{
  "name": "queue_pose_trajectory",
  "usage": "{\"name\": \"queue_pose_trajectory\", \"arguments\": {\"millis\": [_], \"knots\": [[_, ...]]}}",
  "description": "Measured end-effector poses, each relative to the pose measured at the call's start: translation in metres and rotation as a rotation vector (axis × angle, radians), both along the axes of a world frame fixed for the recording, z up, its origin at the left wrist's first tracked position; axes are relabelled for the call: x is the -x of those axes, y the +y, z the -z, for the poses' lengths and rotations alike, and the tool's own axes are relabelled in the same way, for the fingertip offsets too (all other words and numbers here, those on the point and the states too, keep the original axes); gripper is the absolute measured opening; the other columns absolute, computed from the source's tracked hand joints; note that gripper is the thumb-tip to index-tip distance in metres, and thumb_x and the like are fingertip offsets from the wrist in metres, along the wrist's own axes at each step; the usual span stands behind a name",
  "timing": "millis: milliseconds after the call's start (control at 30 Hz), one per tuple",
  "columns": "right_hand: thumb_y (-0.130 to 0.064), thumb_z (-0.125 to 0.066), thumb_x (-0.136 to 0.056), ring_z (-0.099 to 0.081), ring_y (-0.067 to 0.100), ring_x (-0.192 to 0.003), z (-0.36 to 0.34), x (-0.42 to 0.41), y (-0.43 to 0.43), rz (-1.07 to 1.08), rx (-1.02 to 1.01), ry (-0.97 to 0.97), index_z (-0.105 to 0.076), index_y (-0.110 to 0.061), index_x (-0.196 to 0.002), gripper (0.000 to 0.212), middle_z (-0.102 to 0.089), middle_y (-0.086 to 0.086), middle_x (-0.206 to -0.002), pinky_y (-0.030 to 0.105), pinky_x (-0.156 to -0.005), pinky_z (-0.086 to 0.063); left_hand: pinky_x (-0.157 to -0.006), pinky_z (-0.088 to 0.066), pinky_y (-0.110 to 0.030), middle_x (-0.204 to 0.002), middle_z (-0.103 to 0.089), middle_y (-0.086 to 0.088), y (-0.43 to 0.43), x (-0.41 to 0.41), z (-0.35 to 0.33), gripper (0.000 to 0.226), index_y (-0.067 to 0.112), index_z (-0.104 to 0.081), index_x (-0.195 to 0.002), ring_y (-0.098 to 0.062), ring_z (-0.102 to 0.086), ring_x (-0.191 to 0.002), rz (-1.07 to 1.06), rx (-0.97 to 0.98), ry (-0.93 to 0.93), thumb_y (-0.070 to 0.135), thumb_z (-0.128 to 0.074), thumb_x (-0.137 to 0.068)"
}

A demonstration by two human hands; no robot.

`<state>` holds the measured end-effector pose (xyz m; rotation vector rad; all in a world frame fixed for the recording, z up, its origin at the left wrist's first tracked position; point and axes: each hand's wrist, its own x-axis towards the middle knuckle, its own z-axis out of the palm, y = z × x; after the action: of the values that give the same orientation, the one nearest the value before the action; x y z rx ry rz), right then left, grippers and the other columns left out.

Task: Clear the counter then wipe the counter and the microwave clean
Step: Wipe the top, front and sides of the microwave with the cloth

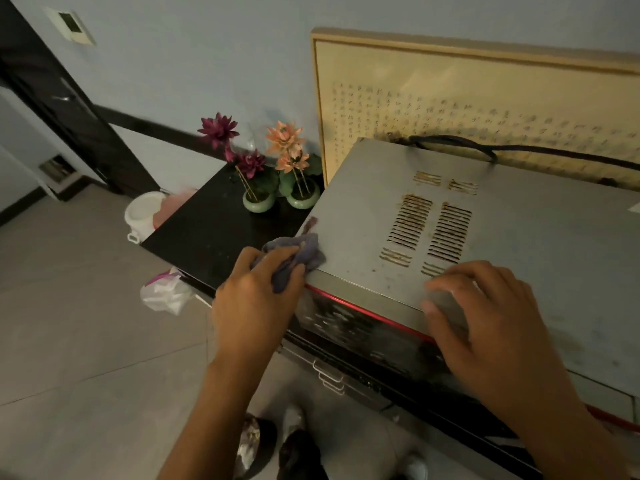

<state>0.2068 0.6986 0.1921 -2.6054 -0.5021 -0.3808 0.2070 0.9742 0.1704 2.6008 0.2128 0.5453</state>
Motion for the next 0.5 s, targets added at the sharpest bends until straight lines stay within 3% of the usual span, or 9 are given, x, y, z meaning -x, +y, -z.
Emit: {"name": "queue_pose_trajectory", "arguments": {"millis": [67,167,367,500], "knots": [[-0.040,-0.046,-0.094,-0.052,0.018,-0.104,0.000,-0.002,0.023,-0.005,-0.010,-0.025,-0.066,-0.017,-0.105,0.031,-0.057,-0.002,-0.109,0.032,-0.090,-0.036,-0.064,-0.056,-0.030,-0.101,-0.059,0.006,0.016,-0.010,0.005,0.034,0.035,-0.069,-0.123,-0.010,-0.060,-0.076,0.005,0.136,0.010,0.046,-0.059,-0.093],[-0.038,-0.048,-0.094,-0.054,0.019,-0.105,-0.001,-0.009,0.063,0.021,-0.005,-0.065,-0.068,-0.016,-0.105,0.031,-0.058,-0.001,-0.109,0.030,-0.091,-0.035,-0.073,-0.059,-0.030,-0.104,-0.066,0.010,0.049,-0.026,0.021,0.024,0.046,-0.065,-0.116,-0.007,-0.067,-0.087,0.119,0.511,0.091,0.044,-0.060,-0.092],[-0.037,-0.051,-0.094,-0.052,0.021,-0.105,0.006,-0.046,0.153,0.053,0.147,-0.068,-0.065,-0.017,-0.113,0.031,-0.055,0.003,-0.115,0.034,-0.091,-0.038,-0.090,-0.060,-0.046,-0.111,-0.075,0.004,0.106,-0.032,0.070,0.032,0.024,-0.072,-0.121,-0.014,-0.072,-0.102,0.126,1.004,0.157,0.037,-0.063,-0.093],[-0.040,-0.051,-0.094,-0.046,0.022,-0.106,0.013,-0.078,0.193,0.149,0.225,-0.003,-0.061,-0.019,-0.117,0.033,-0.049,0.006,-0.121,0.035,-0.091,-0.035,-0.091,-0.060,-0.036,-0.108,-0.076,0.007,0.128,-0.034,0.093,0.024,0.025,-0.072,-0.119,-0.010,-0.072,-0.103,0.074,1.207,0.191,0.028,-0.060,-0.098]]}}
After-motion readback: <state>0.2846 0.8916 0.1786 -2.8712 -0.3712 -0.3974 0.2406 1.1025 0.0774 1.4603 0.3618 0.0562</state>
